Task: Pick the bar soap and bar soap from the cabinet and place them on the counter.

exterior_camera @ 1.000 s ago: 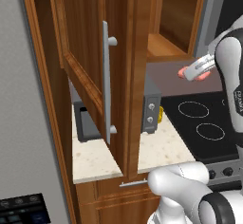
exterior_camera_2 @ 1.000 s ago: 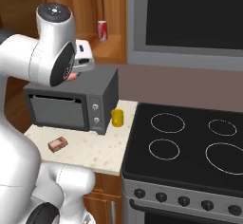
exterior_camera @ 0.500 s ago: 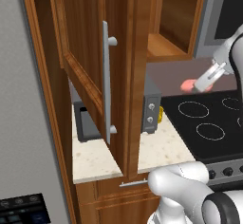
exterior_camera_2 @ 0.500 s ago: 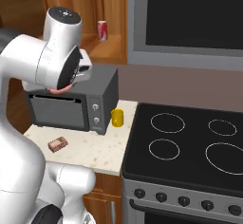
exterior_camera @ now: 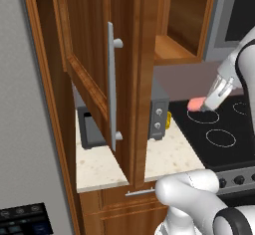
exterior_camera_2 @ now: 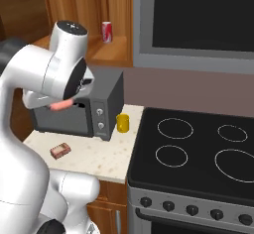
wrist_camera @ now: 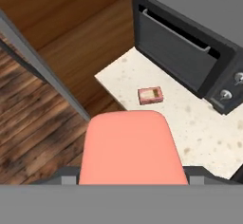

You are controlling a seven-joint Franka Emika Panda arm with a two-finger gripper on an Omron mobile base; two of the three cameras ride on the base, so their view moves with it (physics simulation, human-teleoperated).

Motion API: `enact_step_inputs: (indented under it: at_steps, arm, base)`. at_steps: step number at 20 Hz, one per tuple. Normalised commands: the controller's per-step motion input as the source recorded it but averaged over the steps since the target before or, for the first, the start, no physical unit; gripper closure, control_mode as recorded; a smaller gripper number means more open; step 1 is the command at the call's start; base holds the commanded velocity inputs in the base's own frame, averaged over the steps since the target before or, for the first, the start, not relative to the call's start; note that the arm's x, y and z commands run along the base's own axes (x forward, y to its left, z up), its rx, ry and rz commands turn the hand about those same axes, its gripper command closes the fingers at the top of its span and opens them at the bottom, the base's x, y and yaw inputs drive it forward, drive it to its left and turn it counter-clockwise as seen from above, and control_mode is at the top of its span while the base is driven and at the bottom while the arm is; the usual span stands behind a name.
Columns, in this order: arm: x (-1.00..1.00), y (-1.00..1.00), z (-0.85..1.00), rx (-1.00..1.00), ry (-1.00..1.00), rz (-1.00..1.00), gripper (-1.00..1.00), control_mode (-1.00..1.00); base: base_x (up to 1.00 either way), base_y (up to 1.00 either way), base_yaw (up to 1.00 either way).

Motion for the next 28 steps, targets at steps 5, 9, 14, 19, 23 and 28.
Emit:
enact_step_inputs:
  at_steps: [5, 9, 14, 19, 23, 28]
  arm:
    - [0.00, 0.00, -0.40, -0.02, 0.02, 0.05, 1.00, -1.00]
    - [0.00, -0.01, -0.41, 0.00, 0.01, 0.06, 1.00, -1.00]
    - [0.00, 0.00, -0.32, 0.00, 0.02, 0.05, 1.00, -1.00]
    - [0.02, -0.03, -0.13, 0.00, -0.01, 0.02, 1.00, -1.00]
    - [0.03, -0.05, -0.37, 0.00, 0.00, 0.02, 1.00, -1.00]
    - [0.10, -0.05, -0.37, 0.00, 0.00, 0.01, 1.00, -1.00]
  base:
    - [0.00, 0.00, 0.00]
    - [0.00, 0.00, 0.00]
    - [0.00, 0.00, 0.00]
    - [0.00, 0.00, 0.00]
    - [0.00, 0.00, 0.00]
    - [0.00, 0.00, 0.00]
